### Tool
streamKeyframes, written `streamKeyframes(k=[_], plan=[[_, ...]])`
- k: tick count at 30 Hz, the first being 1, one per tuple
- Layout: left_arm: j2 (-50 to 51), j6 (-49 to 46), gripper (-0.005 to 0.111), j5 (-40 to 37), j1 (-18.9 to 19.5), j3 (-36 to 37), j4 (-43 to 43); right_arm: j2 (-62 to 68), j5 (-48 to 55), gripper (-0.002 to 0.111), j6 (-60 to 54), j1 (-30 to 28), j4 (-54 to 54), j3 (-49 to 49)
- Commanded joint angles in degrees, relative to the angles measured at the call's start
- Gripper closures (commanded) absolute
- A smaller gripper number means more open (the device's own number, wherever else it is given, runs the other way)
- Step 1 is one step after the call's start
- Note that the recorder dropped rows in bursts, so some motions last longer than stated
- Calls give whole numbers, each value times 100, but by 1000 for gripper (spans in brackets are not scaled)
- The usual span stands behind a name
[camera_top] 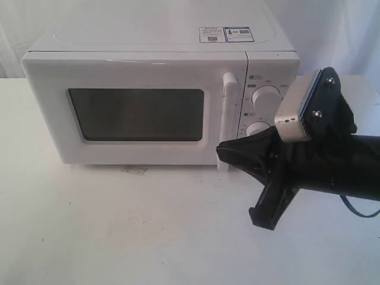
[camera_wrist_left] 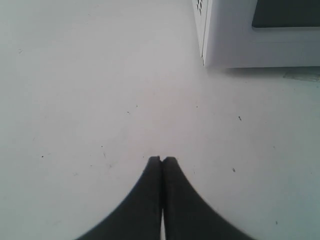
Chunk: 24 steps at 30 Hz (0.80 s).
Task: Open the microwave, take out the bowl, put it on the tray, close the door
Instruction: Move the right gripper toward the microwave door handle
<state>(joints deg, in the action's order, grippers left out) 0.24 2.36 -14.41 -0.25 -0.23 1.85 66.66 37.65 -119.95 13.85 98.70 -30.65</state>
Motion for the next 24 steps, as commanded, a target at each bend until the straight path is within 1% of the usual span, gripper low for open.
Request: streamKeyframes(k=[1,3,5,6,8,12,13,15,22,24], plan=[[-24,27,107,-15,11,23,7,317,178,108,-289,-581,124,-219],[-24,27,107,-15,11,23,7,495,567,107,-289,-861,124,-287],[-24,27,107,-15,11,23,7,723,672,98,-289,-984,124,-430],[-24,27,107,-15,11,23,7,910,754,90,-289,-1000,124,-522],[-24,27,107,-15,11,23,7,1349,1254,74,-289,-1014,124,-740],[-24,27,107,-15,11,23,7,1908,2160,47,-289,-1340,124,-1029],[-24,27,107,-15,11,23,7,2005,2309,42,-289,-1433,124,-1054],[-24,27,107,-15,11,23,7,2143,2441,39,-289,-1601,124,-1075],[-24,27,107,-15,11,23,7,2205,2909,39,-289,-2034,124,-1089],[-24,27,107,-15,11,23,7,2205,2945,39,-289,-2069,124,-1127]])
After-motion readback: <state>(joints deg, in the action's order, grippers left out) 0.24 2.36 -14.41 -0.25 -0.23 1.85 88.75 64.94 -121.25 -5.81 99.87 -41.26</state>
